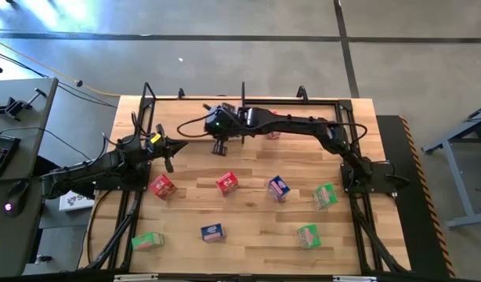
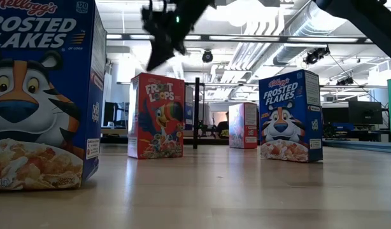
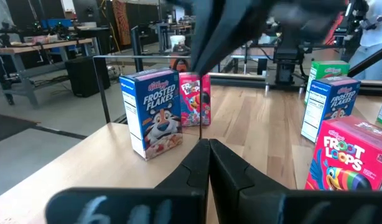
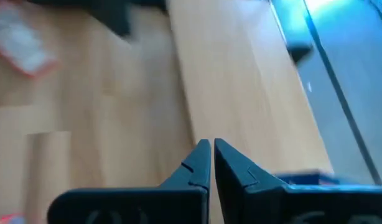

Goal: Stack cereal on shelf
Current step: Put the top blue cereal box on the shelf

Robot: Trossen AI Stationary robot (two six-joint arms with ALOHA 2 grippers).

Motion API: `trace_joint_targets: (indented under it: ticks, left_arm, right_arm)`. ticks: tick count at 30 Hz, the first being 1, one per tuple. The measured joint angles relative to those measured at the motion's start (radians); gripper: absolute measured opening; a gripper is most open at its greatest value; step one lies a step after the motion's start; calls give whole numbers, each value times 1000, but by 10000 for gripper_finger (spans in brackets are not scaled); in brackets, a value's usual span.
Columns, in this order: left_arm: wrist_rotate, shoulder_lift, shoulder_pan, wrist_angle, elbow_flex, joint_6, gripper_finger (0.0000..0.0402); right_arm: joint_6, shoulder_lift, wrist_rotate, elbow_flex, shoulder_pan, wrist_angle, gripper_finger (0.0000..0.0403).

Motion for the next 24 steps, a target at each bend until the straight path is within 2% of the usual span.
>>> trace_joint_targets:
  ticks: [4, 6, 10, 18, 24]
  left_arm:
    - [0, 0, 0, 0, 0, 0, 0]
    - [0, 0, 0, 0, 0, 0, 0]
    - [0, 0, 0, 0, 0, 0, 0]
    - [0, 0, 0, 1, 0, 0, 0]
    - [0, 0, 0, 0, 0, 0, 0]
  right_arm:
    - [-43, -4, -128, -13, 29, 25, 0]
    - [-41, -1, -167, -78, 40, 115, 0]
    - [-6, -4, -183, -213, 50, 332, 0]
    - [55, -143, -232, -604, 54, 938, 0]
    - [1, -282, -273, -889, 56, 1211, 0]
